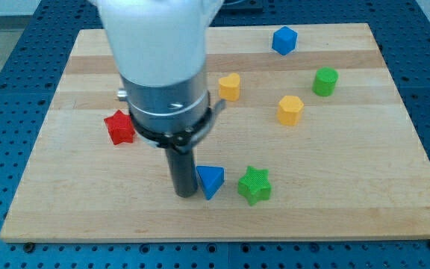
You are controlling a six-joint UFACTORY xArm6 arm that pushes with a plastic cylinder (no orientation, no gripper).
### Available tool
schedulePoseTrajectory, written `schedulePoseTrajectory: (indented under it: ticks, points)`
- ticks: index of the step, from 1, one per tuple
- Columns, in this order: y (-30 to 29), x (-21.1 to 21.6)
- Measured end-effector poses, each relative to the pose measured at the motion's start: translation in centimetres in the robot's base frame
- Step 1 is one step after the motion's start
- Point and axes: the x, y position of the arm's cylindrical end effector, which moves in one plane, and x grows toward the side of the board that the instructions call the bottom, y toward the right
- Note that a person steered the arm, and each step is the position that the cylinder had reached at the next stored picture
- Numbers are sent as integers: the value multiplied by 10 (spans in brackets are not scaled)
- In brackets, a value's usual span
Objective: Move the red star towards down
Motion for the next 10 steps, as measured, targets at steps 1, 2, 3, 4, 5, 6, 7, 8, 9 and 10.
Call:
schedulePoseTrajectory:
  ticks: [1, 2, 3, 4, 5, 6, 7, 8, 9, 10]
  points:
    - [-37, -35]
    - [-25, -70]
    - [-33, -120]
    - [-98, -145]
    - [-158, -112]
    - [-134, -73]
    - [-154, -80]
    - [-194, -122]
    - [-182, -152]
    - [-126, -129]
